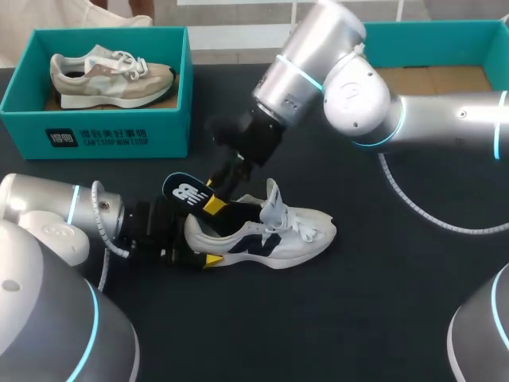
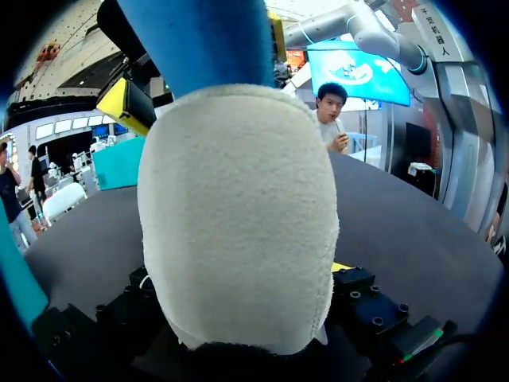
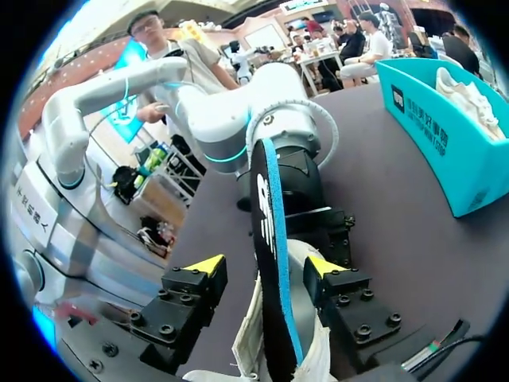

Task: Take the shoe out of the shoebox, open the shoe tongue, remove and reinsert the insole, then place the shoe into the shoebox

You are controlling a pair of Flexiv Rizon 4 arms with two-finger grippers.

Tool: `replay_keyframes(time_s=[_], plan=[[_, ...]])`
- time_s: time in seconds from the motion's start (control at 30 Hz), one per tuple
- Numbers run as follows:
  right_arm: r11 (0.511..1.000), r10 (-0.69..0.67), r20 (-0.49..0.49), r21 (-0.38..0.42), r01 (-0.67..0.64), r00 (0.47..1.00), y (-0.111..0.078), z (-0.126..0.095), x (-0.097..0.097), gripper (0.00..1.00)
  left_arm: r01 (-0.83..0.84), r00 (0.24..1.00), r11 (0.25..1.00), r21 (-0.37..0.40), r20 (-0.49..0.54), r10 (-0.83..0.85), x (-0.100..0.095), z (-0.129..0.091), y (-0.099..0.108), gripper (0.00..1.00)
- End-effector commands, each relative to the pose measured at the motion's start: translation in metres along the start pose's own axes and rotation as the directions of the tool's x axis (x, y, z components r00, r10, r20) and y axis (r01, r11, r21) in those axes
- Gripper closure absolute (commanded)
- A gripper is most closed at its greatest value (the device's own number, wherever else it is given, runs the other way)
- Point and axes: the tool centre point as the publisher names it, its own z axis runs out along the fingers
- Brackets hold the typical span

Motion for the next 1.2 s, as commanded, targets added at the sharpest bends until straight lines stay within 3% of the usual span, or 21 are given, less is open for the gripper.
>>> replay_keyframes(time_s=[0.03, 0.17, 0.3, 0.33, 0.5, 0.63, 0.67, 0.83, 0.9, 1.2], plan=[[1.0, -0.017, -0.04, 0.005, 0.017, 0.999, 0.006, 0.011, -0.007, 0.51, 0.0, 1.0, 1.0, -0.001, 0.001, 0.0, 0.0, 0.002, 0.002, 1.0], [1.0, -0.018, -0.046, 0.004, 0.018, 0.999, 0.005, 0.013, -0.008, 0.62, 0.0, 1.0, 1.0, -0.001, 0.001, 0.0, 0.0, 0.002, 0.002, 1.0], [1.0, -0.018, -0.078, 0.014, 0.019, 0.997, 0.004, 0.013, -0.006, 0.98, 0.0, 1.0, 1.0, -0.001, 0.001, 0.0, 0.0, 0.002, 0.002, 1.0], [1.0, -0.02, -0.08, 0.009, 0.021, 0.997, 0.004, 0.013, -0.006, 1.0, 0.0, 1.0, 1.0, -0.001, 0.001, 0.0, 0.0, 0.002, 0.002, 1.0], [1.0, 0.012, -0.138, -0.026, -0.016, 0.99, 0.007, 0.009, 0.003, 1.0, 0.0, 1.0, 1.0, -0.001, 0.001, 0.0, 0.0, 0.002, 0.002, 1.0], [0.981, 0.09, -0.136, -0.159, -0.111, 0.987, 0.019, -0.007, 0.012, 1.0, 0.0, 1.0, 1.0, -0.001, 0.001, 0.0, 0.0, 0.002, 0.002, 1.0], [0.982, 0.101, -0.125, -0.145, -0.119, 0.987, 0.022, -0.012, 0.013, 1.0, 0.0, 1.0, 1.0, -0.001, 0.001, 0.0, 0.0, 0.002, 0.002, 1.0], [0.965, 0.043, -0.121, -0.253, -0.073, 0.992, 0.052, -0.029, 0.024, 1.0, 0.0, 1.0, 1.0, -0.001, 0.001, 0.0, 0.0, 0.002, 0.002, 1.0], [0.958, 0.035, -0.072, -0.282, -0.054, 0.997, 0.064, -0.038, 0.027, 1.0, 0.0, 1.0, 1.0, -0.001, 0.001, 0.0, 0.0, 0.002, 0.002, 1.0], [0.958, 0.035, -0.072, -0.282, -0.054, 0.997, 0.064, -0.038, 0.027, 1.0, 0.0, 1.0, 1.0, -0.001, 0.001, 0.0, 0.0, 0.002, 0.002, 1.0]])
